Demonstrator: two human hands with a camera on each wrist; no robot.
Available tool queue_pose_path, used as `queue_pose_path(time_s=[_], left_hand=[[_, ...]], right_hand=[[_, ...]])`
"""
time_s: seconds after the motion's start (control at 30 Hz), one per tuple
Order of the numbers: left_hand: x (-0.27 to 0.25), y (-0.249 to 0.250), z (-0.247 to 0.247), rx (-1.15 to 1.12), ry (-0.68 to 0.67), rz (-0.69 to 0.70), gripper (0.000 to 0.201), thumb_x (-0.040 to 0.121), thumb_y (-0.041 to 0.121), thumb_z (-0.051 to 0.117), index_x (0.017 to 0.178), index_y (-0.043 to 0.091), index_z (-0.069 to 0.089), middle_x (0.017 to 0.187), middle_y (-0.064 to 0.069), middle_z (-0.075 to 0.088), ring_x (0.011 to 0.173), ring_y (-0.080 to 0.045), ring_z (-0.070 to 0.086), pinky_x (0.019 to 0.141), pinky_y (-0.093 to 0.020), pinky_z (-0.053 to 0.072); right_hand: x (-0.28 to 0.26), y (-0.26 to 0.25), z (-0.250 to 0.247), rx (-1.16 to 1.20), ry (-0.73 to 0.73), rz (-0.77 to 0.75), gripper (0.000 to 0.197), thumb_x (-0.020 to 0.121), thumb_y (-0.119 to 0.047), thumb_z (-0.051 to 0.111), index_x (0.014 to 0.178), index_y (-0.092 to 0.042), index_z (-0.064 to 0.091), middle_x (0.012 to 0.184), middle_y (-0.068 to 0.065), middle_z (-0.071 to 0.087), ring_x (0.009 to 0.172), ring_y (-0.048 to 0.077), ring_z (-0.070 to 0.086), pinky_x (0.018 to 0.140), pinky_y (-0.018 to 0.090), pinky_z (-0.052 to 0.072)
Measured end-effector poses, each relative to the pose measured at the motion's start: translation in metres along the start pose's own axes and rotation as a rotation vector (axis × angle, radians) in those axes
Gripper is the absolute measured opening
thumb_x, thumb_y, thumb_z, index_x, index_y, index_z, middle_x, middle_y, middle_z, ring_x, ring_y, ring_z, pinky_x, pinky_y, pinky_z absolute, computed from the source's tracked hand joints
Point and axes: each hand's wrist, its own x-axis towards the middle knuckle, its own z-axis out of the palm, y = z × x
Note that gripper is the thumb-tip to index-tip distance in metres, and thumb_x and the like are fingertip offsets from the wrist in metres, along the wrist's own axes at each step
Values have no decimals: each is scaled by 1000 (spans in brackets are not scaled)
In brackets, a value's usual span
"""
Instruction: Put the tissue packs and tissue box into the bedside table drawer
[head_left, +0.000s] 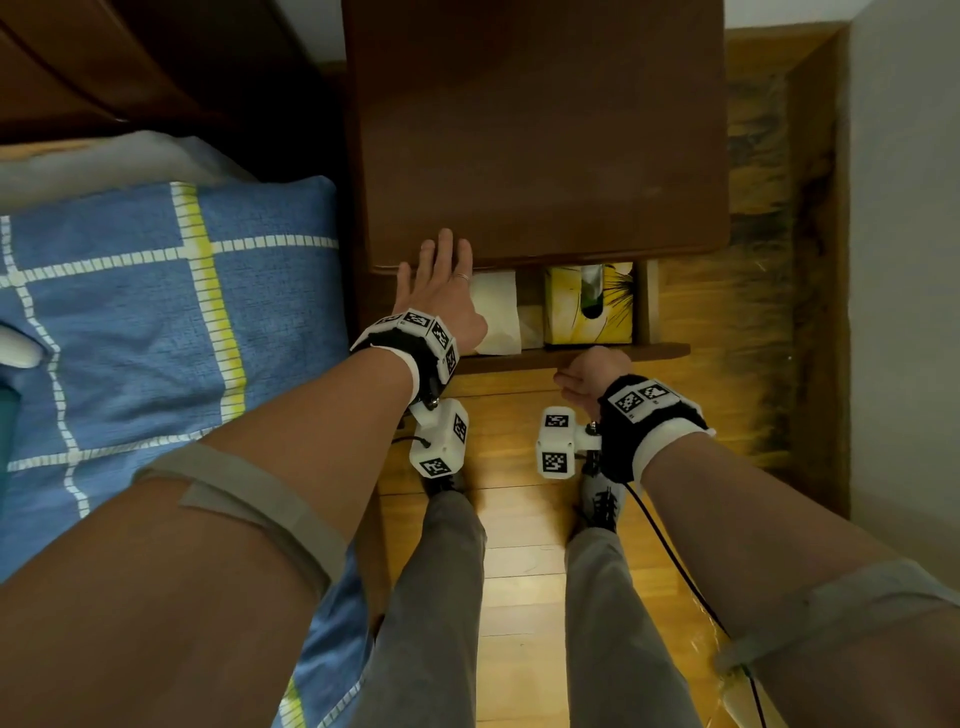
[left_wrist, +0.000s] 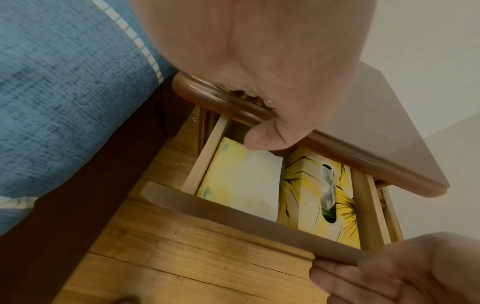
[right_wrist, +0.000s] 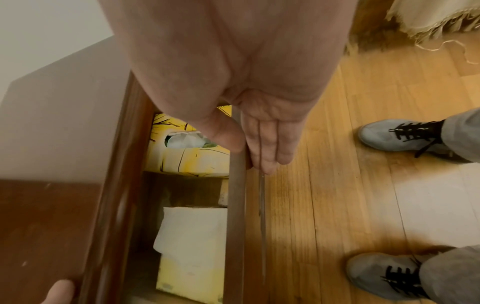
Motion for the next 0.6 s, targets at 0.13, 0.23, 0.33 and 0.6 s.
queue_pose_path(time_s=[0.13, 0.23, 0.33, 0.6], left_hand=[[0, 0, 4, -6, -1, 7, 95, 81, 19, 55, 152, 20, -8, 160, -4, -21, 148, -25, -16, 121, -49, 0], [0, 1, 5, -14, -8, -5, 97, 82, 15, 55, 152, 19, -11, 159, -4, -24, 148, -25, -18, 121, -48, 0], [-1, 3, 1, -8, -24, -17, 95, 83, 14, 53, 152, 19, -12, 159, -4, -25, 148, -25, -18, 121, -48, 0], [-11, 27, -25, 0, -38, -70, 82, 85, 21, 49, 153, 18, 3, 162, -5, -9, 149, -28, -5, 121, -47, 0]], right_hand=[[2, -11, 0, 91, 3, -82, 32, 94, 1, 49, 123, 11, 57, 136, 29, 52, 129, 37, 51, 107, 45, 45], [1, -30, -2, 270, -7, -92, 44, 95, 0, 47, 138, 7, 45, 144, 25, 47, 132, 35, 48, 108, 43, 44], [-4, -49, -4, 506, -12, -140, 72, 88, 17, 37, 151, -17, 30, 153, 9, 40, 136, 29, 46, 109, 44, 43], [-44, -45, 0, 579, -28, -113, 70, 89, 16, 37, 147, -24, 38, 152, 4, 43, 134, 28, 48, 98, 41, 50]])
